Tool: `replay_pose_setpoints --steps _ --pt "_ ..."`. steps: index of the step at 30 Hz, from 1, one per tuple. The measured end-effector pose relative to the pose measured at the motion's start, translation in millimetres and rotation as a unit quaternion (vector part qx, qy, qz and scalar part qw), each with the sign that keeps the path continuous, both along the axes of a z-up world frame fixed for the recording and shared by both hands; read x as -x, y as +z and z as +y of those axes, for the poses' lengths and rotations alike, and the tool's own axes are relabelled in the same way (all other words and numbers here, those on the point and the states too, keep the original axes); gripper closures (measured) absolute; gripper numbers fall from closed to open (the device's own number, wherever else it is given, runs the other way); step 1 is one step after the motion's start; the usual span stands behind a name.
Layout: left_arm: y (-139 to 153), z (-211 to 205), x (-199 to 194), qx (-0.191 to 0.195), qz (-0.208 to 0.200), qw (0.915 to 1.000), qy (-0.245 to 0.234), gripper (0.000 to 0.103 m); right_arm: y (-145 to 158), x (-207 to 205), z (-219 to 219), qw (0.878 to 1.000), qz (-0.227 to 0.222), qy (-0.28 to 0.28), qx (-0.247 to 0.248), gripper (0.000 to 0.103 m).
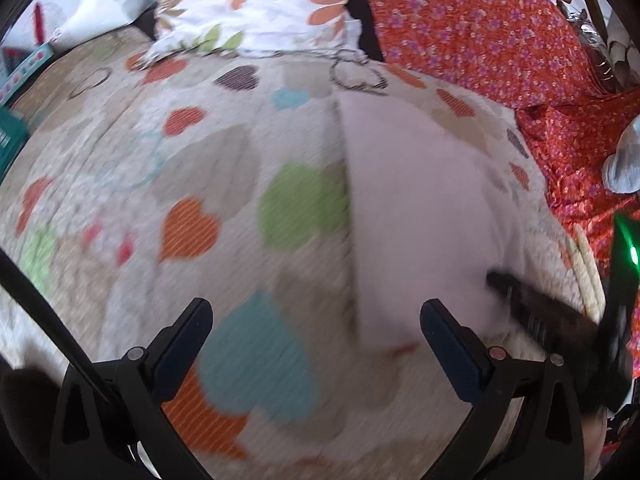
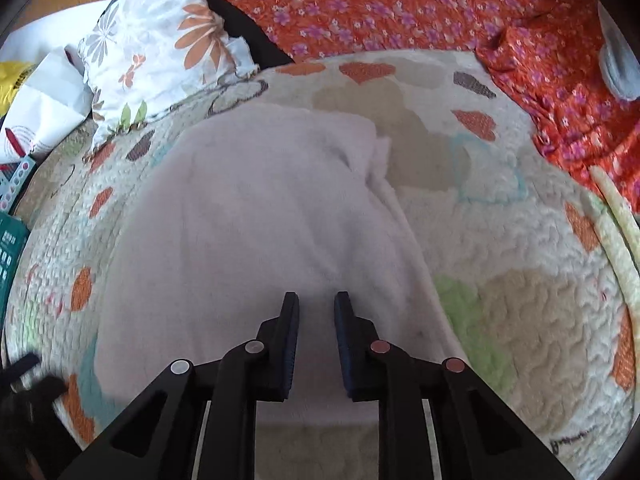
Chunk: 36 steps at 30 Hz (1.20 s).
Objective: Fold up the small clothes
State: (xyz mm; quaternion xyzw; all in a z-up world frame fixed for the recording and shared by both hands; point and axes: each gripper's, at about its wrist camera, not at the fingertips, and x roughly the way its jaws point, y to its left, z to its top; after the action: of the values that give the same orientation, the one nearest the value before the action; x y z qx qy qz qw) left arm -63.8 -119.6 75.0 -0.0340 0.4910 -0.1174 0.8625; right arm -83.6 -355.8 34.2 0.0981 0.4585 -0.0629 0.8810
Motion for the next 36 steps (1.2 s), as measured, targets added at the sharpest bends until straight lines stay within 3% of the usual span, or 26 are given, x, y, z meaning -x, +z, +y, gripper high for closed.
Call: replay_pose_setpoints --steps 3,6,8,10,12,15,17,19,23,27,31,33,36 --pt "-9.2 -23.2 -19.4 -0.014 -0.008 0.9998 -0.013 0.000 8.2 4.2 -7.2 1.000 0.000 0.002 -0.019 0.086" --pt "-42.5 -42.4 -34.4 -0.048 0.030 0.9977 -0.036 0.000 23.6 -1.5 -23.9 0.999 -0.027 -0.018 -0.029 0.086" --pt "-57.0 -42.2 -35.5 -0.029 0.044 0.9974 -0.049 0.000 27.1 -15.2 -36.2 0.999 -0.031 -0.029 -0.027 0.083" --pt "-47.3 -35.8 -31.0 -0.018 0.039 0.9975 -0.056 0.000 27.0 -30.1 -48.8 0.998 -0.031 -0.043 -0.029 0.070" --pt "-28.3 -21.6 -22.8 0.017 0.023 0.9972 -0.069 0.000 26.7 -37.9 -61.7 0.996 -0.040 -0.056 -0.056 0.041" --pt "-10.3 -1.2 -24.8 0.032 -0.014 0.9978 -0.057 0.000 21.8 -39.5 -72.3 0.993 -0.055 -0.059 -0.092 0.030" --pt "-15.5 6.7 -41.6 0.042 -0.003 0.9978 -0.051 0.000 10.3 -39.0 -77.6 0.989 -0.056 -0.061 -0.119 0.027" --pt "-30.5 12.7 -64.7 0.057 0.044 0.9969 -0.033 0.000 -2.5 -38.5 -81.3 0.986 -0.053 -0.064 -0.143 0.027" --pt "-51.4 13.2 -97.6 0.129 0.100 0.9866 -0.004 0.000 -16.6 -38.6 -85.0 0.979 -0.059 -0.061 -0.187 0.026" --pt "-54.1 -1.4 -99.7 0.103 0.082 0.9912 -0.009 0.000 -23.5 -42.6 -87.0 0.975 -0.065 -0.060 -0.204 0.022" --pt "-55.0 -1.1 -94.1 0.106 0.061 0.9925 -0.010 0.000 -24.7 -46.5 -89.6 0.973 -0.072 -0.060 -0.211 0.021" --pt "-52.6 -0.9 -92.4 0.102 0.076 0.9917 -0.019 0.000 -25.0 -49.2 -91.5 0.972 -0.073 -0.059 -0.216 0.021" --pt "-46.4 1.9 -92.1 0.160 0.101 0.9815 -0.031 0.000 -24.5 -52.5 -92.1 0.972 -0.074 -0.052 -0.217 0.021"
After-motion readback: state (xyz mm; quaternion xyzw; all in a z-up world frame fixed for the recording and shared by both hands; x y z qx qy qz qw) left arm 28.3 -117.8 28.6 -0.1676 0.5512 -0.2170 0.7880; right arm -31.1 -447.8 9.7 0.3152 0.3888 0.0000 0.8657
